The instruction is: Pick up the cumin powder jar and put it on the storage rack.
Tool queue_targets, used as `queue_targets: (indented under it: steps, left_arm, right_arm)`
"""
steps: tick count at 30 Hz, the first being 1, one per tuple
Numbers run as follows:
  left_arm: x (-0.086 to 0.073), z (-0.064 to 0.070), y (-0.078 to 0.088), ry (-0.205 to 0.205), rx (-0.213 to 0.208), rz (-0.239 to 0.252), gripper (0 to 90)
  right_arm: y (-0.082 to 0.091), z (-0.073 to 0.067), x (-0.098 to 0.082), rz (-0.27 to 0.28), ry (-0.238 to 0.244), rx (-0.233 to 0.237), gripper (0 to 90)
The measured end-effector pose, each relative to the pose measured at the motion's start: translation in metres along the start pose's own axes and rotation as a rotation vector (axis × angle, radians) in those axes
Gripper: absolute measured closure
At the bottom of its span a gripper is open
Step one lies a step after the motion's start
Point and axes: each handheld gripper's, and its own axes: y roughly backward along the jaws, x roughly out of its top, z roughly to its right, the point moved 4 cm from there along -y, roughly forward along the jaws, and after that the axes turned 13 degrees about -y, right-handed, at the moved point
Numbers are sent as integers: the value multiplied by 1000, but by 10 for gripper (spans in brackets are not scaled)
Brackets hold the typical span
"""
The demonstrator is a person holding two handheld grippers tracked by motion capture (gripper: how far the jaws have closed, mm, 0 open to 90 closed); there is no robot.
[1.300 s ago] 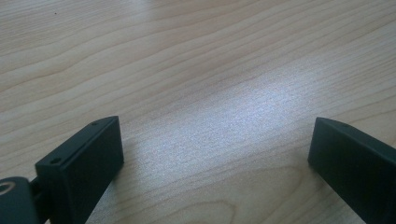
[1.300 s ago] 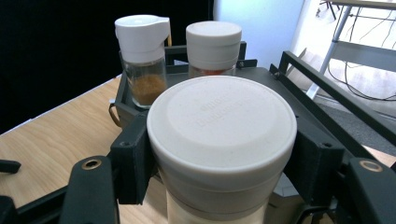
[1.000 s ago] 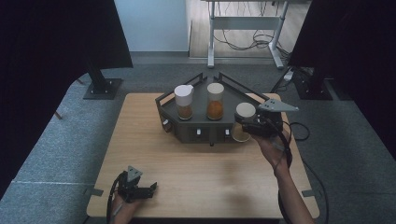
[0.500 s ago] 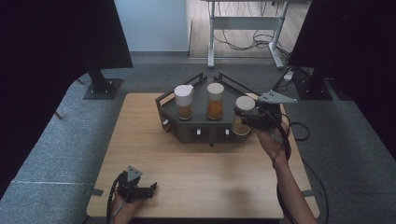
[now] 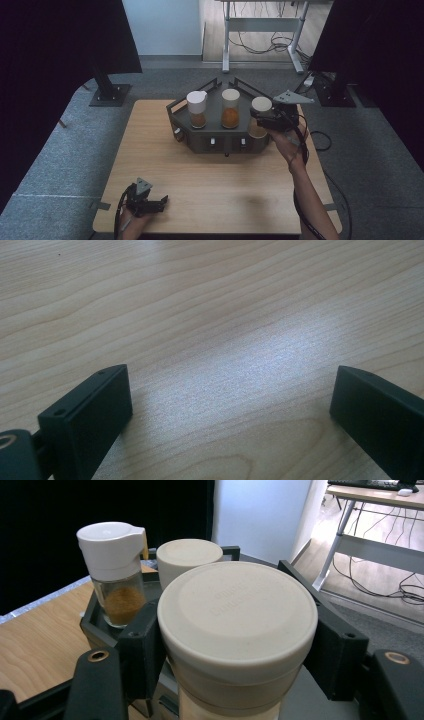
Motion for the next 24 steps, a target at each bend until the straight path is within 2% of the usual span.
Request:
queue_targets:
  steps: [24]
  left_arm:
    - [0,0,0,0,0,2,29]
  right_arm:
    - [-28,14,12,6,-1,-46,329]
